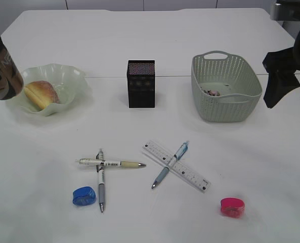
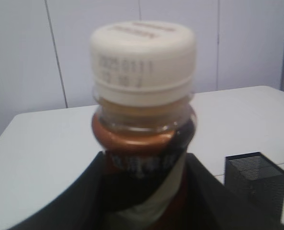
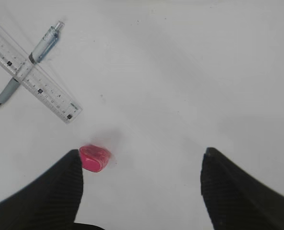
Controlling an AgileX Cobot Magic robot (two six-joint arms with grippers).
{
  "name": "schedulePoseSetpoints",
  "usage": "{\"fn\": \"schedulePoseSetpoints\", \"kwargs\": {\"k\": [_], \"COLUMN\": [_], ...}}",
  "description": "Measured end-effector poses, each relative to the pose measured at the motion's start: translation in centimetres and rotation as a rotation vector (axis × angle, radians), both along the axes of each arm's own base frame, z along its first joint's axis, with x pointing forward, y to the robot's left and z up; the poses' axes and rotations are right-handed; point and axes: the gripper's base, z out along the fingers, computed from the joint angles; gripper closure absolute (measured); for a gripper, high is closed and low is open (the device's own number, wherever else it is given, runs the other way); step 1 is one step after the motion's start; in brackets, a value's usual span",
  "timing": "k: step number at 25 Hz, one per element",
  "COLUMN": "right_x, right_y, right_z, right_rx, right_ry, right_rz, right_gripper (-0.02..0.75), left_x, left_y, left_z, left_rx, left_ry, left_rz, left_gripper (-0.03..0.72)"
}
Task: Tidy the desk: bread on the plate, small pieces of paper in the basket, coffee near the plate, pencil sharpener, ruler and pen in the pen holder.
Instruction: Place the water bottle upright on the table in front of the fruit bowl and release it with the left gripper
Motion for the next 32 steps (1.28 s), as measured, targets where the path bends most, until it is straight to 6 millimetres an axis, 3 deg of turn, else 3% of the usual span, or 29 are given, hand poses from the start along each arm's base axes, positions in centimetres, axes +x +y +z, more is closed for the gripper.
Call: {"fn": "schedulePoseSetpoints", "kwargs": {"k": [5, 10, 13, 24, 32], "right_x": [0.0, 0.0, 0.1, 0.1, 0.1], "right_y": [-0.2, -0.4, -0.5, -0.7, -0.8], "right_z": [0.0, 0.0, 0.0, 0.0, 0.0], "right_rx": [-0.019, -0.049, -0.053, -0.079, -0.095], "right_ry": [-0.002, -0.006, -0.006, -0.009, -0.011], "right_rz": [0.002, 0.005, 0.006, 0.009, 0.012], "right_gripper": [0.177, 0.177, 0.177, 0.177, 0.177], "left_x": [2.8, 4.1, 4.5, 8.1, 8.5], "left_y": [1.8, 1.7, 1.7, 1.3, 1.8], "left_z": [-4.1, -9.3, -11.4, -14.0, -15.0], "left_rx": [-0.025, -0.063, -0.058, -0.059, -0.083], "left_ry": [0.014, 0.183, 0.252, 0.274, 0.293], "left_rz": [0.1, 0.106, 0.109, 0.112, 0.178], "left_gripper": [0.383, 0.383, 0.383, 0.383, 0.383]}}
